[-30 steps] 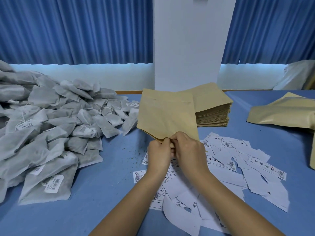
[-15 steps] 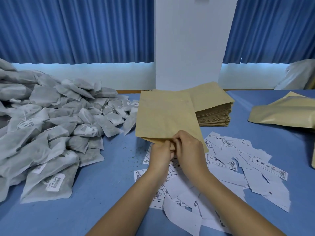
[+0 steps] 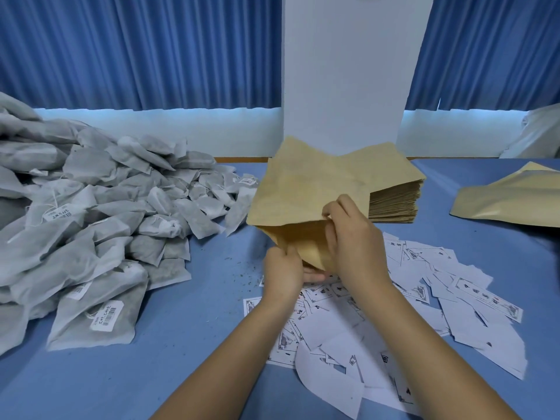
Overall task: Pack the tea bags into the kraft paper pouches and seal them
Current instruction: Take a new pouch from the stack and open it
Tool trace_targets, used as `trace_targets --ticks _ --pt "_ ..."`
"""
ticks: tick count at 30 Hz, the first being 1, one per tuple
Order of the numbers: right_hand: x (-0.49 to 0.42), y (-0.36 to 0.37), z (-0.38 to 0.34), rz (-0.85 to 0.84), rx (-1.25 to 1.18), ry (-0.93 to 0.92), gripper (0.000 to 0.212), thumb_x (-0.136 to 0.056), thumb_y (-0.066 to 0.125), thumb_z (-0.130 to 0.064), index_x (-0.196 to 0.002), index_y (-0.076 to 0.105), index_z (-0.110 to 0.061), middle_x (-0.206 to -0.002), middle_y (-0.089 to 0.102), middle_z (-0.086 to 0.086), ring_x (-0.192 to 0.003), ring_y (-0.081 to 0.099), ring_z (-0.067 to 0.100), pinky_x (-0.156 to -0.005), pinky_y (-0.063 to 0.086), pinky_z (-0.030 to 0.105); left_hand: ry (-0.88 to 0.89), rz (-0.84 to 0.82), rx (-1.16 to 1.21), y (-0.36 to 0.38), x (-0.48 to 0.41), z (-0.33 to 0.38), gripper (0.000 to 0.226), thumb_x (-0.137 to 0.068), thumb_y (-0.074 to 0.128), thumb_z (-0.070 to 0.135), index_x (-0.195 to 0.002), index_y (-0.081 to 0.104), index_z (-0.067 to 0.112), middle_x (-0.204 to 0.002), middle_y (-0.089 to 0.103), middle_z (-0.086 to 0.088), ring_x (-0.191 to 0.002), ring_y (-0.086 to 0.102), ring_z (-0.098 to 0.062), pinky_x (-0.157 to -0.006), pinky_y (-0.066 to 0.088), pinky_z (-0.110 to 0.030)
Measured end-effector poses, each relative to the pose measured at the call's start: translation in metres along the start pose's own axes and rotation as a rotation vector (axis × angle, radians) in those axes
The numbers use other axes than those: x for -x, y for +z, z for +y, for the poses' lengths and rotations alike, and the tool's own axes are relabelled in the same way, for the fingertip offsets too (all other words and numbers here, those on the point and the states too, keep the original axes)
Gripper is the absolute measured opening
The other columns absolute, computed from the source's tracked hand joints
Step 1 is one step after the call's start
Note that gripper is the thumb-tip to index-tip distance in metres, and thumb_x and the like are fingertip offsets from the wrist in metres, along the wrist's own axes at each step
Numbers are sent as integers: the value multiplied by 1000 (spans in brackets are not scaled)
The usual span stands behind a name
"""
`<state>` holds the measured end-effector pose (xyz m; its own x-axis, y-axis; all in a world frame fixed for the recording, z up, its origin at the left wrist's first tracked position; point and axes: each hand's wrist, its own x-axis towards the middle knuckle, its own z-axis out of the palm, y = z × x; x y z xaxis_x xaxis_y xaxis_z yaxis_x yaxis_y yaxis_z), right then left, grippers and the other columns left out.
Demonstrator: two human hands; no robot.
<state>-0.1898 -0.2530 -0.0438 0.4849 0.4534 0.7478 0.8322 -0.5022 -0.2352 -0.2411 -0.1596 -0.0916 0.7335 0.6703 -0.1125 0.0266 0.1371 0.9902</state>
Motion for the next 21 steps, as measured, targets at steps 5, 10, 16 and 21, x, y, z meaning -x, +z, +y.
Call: trace_targets --ticks 5,10,16,21 --pt "-4 -7 -34 91 -105 -272 14 -64 54 14 -70 58 2 -72 54 15 -51 43 26 -36 38 31 2 175 -117 -13 -14 4 17 -97 40 6 -103 55 10 -105 64 -9 -92 62 -20 -79 49 -30" --pt "-2 0 -32 -14 -133 -138 12 -70 56 14 -74 58 2 -77 54 16 -56 47 30 -39 42 37 -358 -277 -291 -40 -12 33 58 -101 26 31 -79 70 1 -58 65 -12 -42 55 -13 -36 38 -15" --pt "-1 7 -29 -95 -65 -86 5 -81 64 -2 -79 60 -5 -81 54 9 -60 51 24 -41 40 34 -659 -572 820 -50 -1 65 44 -98 33 20 -72 61 -1 -50 51 -1 -35 37 -6 -35 32 -16" --pt "-2 1 -24 -37 -222 -77 10 -89 55 -1 -83 64 0 -82 57 12 -61 54 32 -51 47 42 -284 -265 875 -21 0 60 30 -93 35 0 -85 63 2 -78 64 -11 -68 60 -19 -63 50 -27"
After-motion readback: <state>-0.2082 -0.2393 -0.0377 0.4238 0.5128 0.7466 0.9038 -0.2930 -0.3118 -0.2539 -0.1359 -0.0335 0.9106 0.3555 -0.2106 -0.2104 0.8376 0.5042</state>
